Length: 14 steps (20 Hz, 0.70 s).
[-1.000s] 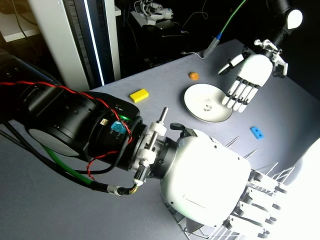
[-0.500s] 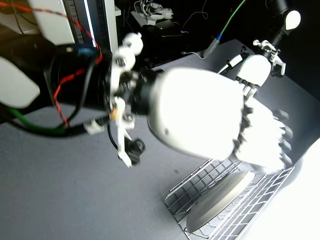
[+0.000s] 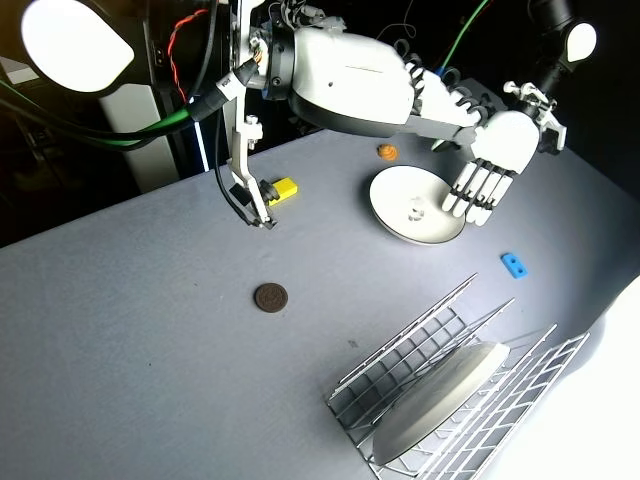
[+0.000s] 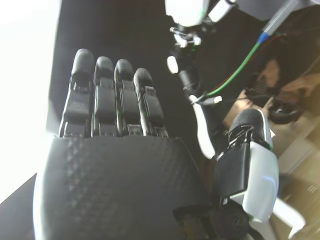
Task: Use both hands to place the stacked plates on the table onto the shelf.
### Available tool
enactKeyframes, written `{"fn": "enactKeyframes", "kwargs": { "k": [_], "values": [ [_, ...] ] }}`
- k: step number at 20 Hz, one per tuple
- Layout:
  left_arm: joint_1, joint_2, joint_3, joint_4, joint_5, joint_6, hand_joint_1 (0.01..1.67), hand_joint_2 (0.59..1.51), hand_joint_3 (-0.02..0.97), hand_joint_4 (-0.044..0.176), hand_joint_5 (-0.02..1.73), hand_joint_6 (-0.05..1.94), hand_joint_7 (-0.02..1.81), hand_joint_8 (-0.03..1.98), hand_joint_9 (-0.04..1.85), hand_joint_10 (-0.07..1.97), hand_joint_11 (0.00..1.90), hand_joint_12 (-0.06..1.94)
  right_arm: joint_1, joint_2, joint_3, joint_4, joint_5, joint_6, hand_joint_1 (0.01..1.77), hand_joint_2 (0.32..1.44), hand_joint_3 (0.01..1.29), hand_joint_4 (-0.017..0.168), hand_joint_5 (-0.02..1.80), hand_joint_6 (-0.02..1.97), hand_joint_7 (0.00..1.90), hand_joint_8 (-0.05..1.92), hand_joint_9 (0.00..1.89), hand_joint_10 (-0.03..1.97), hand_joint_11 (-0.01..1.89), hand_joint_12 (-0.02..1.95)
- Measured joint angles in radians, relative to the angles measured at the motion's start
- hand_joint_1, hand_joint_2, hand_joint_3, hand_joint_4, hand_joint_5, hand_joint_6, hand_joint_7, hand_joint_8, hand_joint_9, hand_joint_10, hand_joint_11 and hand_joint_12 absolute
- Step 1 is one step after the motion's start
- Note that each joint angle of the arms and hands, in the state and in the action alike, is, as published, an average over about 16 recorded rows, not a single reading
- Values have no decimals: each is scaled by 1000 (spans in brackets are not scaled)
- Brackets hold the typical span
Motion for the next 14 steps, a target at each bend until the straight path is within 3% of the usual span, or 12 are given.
{"fn": "enactKeyframes", "kwargs": {
  "k": [8, 14],
  "values": [
    [26, -14, 9, -23, -4, -61, 14, 1131, 21, 1, 19, 6, -14, -28, 23, 17, 14, 3, -109, -66, -15, 119, 74, -305, 29, 919, 14, 3, 135, 44, 172, 23, 174, 16, 18, 549],
    [-12, -21, 25, -1, -26, -82, 14, 1133, 21, -1, 19, 6, -13, -21, 24, 21, 13, 2, -156, -107, -5, 180, 120, -427, 54, 927, 14, 3, 110, 44, 137, 23, 138, 16, 17, 418]
  ]
}}
